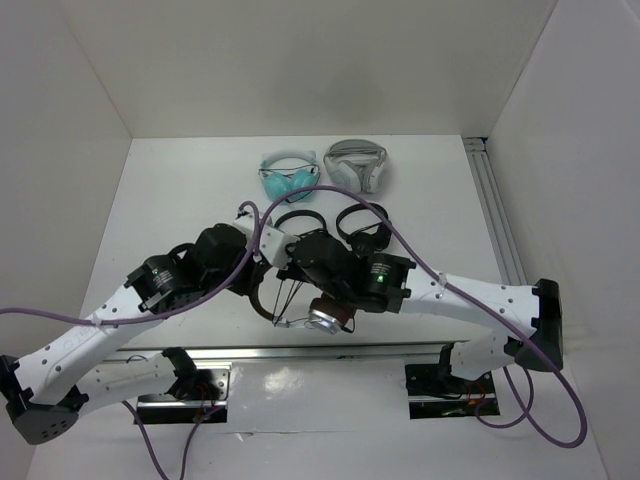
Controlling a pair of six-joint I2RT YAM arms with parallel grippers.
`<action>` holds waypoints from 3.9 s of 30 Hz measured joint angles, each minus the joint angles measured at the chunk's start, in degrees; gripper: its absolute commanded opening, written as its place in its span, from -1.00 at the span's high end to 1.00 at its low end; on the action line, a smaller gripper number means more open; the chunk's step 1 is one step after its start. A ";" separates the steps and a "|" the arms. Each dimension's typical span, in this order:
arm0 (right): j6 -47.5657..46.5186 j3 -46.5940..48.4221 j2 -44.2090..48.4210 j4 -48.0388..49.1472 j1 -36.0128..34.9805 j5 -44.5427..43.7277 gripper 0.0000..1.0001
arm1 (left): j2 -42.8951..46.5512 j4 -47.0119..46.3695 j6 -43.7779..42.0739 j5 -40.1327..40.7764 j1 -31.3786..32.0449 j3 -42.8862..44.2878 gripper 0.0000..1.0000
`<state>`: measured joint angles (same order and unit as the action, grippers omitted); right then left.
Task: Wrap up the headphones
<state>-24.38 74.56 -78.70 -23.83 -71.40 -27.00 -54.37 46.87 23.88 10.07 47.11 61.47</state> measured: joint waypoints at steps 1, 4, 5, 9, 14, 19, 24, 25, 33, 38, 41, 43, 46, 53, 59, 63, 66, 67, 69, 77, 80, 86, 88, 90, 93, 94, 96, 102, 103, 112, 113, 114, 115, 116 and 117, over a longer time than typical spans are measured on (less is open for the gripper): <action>-0.07 0.00 0.39 -0.48 0.13 0.55 0.77 | 0.00 -0.07 -0.02 -0.02 0.28 0.00 1.00; -0.22 0.00 1.70 -1.57 0.96 1.70 0.65 | 0.00 -0.26 0.00 0.02 1.01 0.00 1.00; -0.28 0.00 2.14 -1.68 1.31 1.92 0.65 | 0.00 -0.31 -0.02 0.02 1.11 0.00 1.00; -0.57 -0.11 4.26 -1.75 4.74 2.40 0.65 | -0.04 0.24 -0.42 -0.33 1.73 0.00 1.00; -0.33 -2.43 7.26 -1.64 8.61 4.83 0.62 | -0.24 -0.96 0.07 -0.28 1.77 0.00 1.00; 0.61 -5.68 7.63 -1.33 10.58 7.02 0.56 | -0.28 -0.79 0.07 0.15 1.79 0.00 1.00; 1.75 -6.91 7.63 -0.15 12.63 7.39 0.51 | -0.31 0.72 0.13 0.79 1.90 0.00 1.00; 1.97 -7.28 7.63 0.35 13.03 7.37 0.51 | -0.31 0.94 0.33 1.55 1.92 0.00 1.00; 3.78 -8.72 7.17 1.46 15.43 8.46 0.37 | -0.31 3.93 2.03 7.21 1.95 2.45 1.00; 4.50 -8.74 6.38 2.86 16.06 8.41 0.26 | -0.33 4.61 2.01 7.17 1.95 3.17 1.00; 5.09 -8.76 5.31 3.67 16.59 8.55 0.19 | -0.48 4.46 1.95 5.99 1.95 3.17 1.00; 5.49 -8.76 4.57 3.69 16.96 8.63 0.07 | -0.66 4.24 1.90 5.22 1.95 3.17 1.00; 5.77 -8.79 4.09 3.67 17.64 8.66 0.04 | -0.70 4.22 1.90 4.68 1.92 3.17 1.00; 6.45 -9.38 4.37 4.61 23.17 4.35 -0.33 | -0.55 8.46 1.77 1.42 -1.29 3.26 1.00; 7.13 -10.16 5.22 4.98 23.71 4.28 -0.33 | -0.74 9.31 1.60 0.57 -7.41 5.77 1.00; 8.55 -10.16 5.25 5.64 24.06 4.83 -0.38 | -3.19 10.56 1.16 0.61 -7.54 7.13 1.00; 9.99 -10.14 5.29 6.38 24.94 8.74 -0.38 | -7.32 11.69 1.07 3.04 -6.40 6.84 1.00; 10.43 -10.12 5.29 6.51 25.07 9.57 -0.38 | -9.01 12.28 1.44 4.39 -5.75 6.67 1.00; 11.54 -10.08 5.29 6.75 25.14 11.32 -0.38 | -12.61 13.92 2.21 7.04 -4.20 6.73 1.00; 13.64 -10.08 5.09 8.09 25.44 16.22 -0.38 | -25.77 19.87 8.13 16.72 5.42 10.78 1.00; 14.12 -10.08 5.01 8.24 25.59 17.16 -0.38 | -25.79 20.92 9.18 17.29 7.08 11.30 1.00; 14.58 -10.08 4.98 8.90 25.62 18.71 -0.40 | -23.74 23.06 10.16 18.78 7.67 12.85 1.00; 14.82 -10.08 4.98 9.07 25.64 19.17 -0.40 | -23.15 23.78 10.67 18.80 8.00 13.86 1.00; 15.17 -10.08 4.96 9.22 25.64 19.41 -0.40 | -22.51 23.37 10.73 17.88 8.39 14.27 1.00; 16.04 -10.08 4.96 9.27 25.64 19.45 -0.40 | -19.87 20.39 9.44 14.32 8.37 13.00 1.00; 16.50 -10.08 5.01 9.29 25.64 19.21 -0.40 | -18.60 19.10 9.05 12.50 8.09 12.26 1.00; 17.73 -10.08 5.35 9.27 25.68 18.14 -0.46 | -16.31 16.92 8.35 9.94 7.15 10.71 1.00; 24.72 -7.02 8.33 7.56 26.08 10.93 -0.46 | -12.81 9.84 8.74 7.63 5.51 4.83 1.00; 25.64 -5.99 8.90 7.43 26.10 9.94 -0.46 | -12.35 8.79 9.44 7.39 5.51 3.89 1.00; 30.53 -2.75 16.83 5.18 26.27 6.36 -0.48 | -11.21 -1.27 15.45 6.58 5.60 -3.56 1.00; 30.80 -2.75 17.29 4.90 26.27 6.21 -0.48 | -11.96 -2.14 16.11 6.71 5.60 -4.20 1.00; 30.93 -2.78 17.73 4.70 26.27 6.12 -0.48 | -12.81 -2.89 17.03 7.02 5.70 -4.66 1.00; 31.06 -2.78 18.10 4.42 26.27 6.10 -0.48 | -13.64 -3.61 17.66 7.43 5.84 -5.07 1.00; 31.19 -2.82 18.36 4.09 26.27 6.05 -0.48 | -14.56 -4.39 18.73 8.17 5.97 -5.55 1.00; 31.23 -2.95 18.64 3.82 26.27 5.97 -0.48 | -15.34 -4.87 19.89 8.94 6.08 -5.90 1.00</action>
<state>6.85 71.61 -60.05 -20.01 -45.12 -21.04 -69.71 42.00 43.77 19.00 53.19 55.57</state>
